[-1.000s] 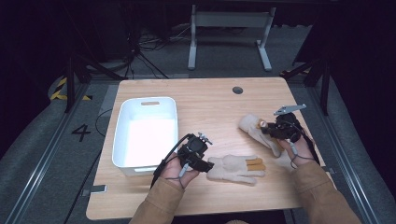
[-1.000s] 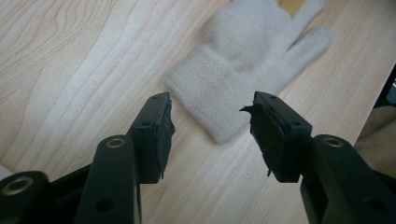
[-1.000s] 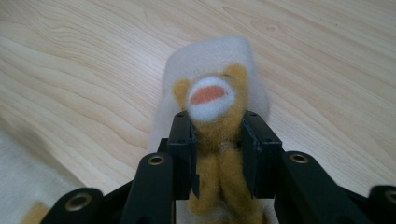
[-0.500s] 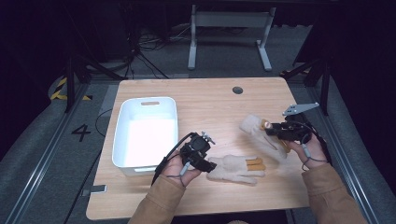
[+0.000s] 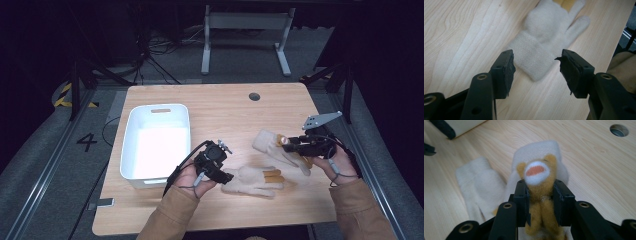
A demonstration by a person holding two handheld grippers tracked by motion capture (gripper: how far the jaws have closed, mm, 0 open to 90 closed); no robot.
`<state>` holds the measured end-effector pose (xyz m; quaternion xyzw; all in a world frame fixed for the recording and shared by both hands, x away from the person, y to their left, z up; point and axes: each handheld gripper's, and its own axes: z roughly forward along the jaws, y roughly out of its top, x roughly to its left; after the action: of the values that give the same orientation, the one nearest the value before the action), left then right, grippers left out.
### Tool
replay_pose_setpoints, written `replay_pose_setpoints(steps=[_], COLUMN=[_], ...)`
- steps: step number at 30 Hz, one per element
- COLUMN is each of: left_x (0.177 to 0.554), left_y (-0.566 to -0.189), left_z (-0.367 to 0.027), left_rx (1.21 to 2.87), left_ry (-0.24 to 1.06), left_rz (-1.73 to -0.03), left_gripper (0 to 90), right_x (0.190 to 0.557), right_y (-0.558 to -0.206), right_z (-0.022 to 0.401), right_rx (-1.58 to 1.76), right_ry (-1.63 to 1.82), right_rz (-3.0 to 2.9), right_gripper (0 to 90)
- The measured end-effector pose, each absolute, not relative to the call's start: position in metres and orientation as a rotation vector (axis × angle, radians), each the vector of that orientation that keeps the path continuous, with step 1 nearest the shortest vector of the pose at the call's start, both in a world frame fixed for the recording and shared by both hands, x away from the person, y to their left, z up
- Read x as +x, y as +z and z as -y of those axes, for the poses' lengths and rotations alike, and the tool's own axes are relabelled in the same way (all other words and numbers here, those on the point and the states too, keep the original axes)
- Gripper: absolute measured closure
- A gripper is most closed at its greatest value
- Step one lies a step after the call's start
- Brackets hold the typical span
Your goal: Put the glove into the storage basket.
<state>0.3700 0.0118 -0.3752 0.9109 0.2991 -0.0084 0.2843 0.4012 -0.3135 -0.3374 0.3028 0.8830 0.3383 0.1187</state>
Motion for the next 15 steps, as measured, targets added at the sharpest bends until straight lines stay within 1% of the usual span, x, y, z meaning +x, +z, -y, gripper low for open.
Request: replay_pose_setpoints(steps=[15], left_x=[0.369], left_y=[-0.372], left_z=[-0.013], left_rx=[2.418], left_ry=[-0.010], left_rz=[-0.794], left_gripper=[45.2], right_x=[0.390], right_y=[-0.339], right_z=[0.294], right_rx=[0.653], right_ry=[1.012], right_rz=[-2.712], right_gripper=[68.0])
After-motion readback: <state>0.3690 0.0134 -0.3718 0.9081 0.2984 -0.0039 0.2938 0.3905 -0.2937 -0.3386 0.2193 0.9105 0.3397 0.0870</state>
